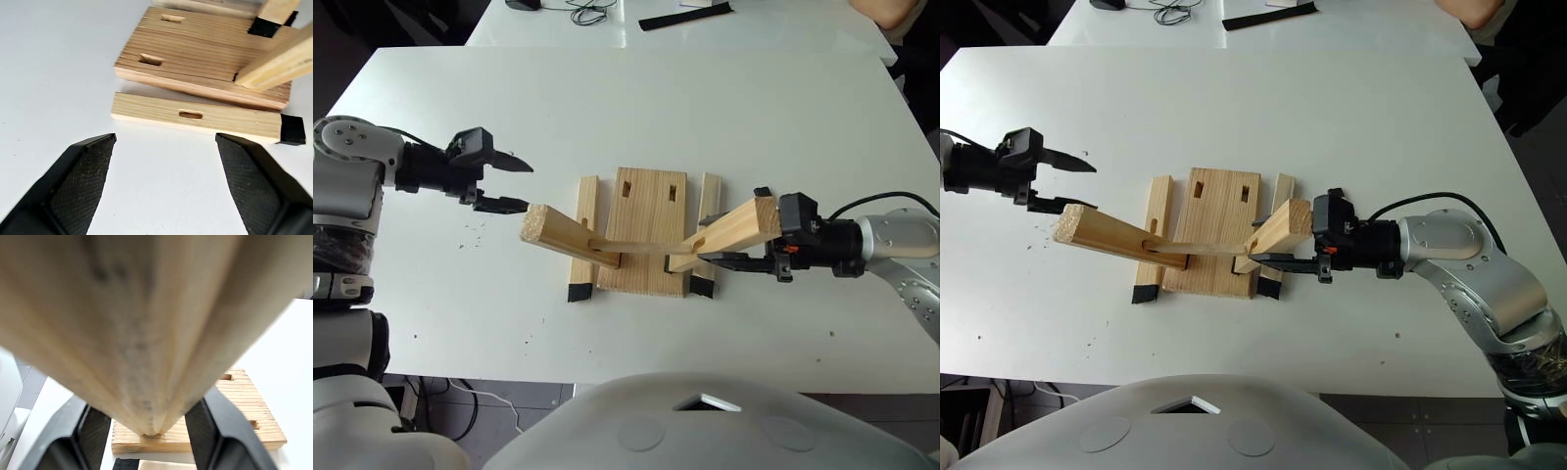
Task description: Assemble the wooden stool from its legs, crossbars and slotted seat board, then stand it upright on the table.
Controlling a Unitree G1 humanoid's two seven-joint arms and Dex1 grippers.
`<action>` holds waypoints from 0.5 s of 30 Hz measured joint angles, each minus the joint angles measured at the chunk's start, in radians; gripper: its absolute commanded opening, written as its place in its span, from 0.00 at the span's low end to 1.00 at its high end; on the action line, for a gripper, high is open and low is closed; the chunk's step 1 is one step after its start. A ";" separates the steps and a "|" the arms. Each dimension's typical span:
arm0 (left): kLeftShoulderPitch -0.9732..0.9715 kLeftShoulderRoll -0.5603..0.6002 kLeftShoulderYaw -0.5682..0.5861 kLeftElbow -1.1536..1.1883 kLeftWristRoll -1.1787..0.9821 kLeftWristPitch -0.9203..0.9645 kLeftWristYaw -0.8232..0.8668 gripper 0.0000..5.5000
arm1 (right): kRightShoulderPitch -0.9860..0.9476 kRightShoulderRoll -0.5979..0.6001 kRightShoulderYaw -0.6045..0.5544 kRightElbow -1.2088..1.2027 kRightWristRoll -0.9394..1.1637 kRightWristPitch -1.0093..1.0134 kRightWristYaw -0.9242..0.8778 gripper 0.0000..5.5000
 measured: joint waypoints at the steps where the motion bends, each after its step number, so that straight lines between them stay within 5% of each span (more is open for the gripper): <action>1: 0.043 0.041 -0.023 -0.051 -0.045 -0.008 -0.015 0.68 | 0.003 -0.001 -0.001 -0.003 0.000 0.000 -0.004 0.36; 15: 0.126 0.108 -0.039 -0.395 -0.318 0.241 -0.022 0.68 | -0.004 -0.004 0.013 -0.003 -0.001 0.000 -0.015 0.36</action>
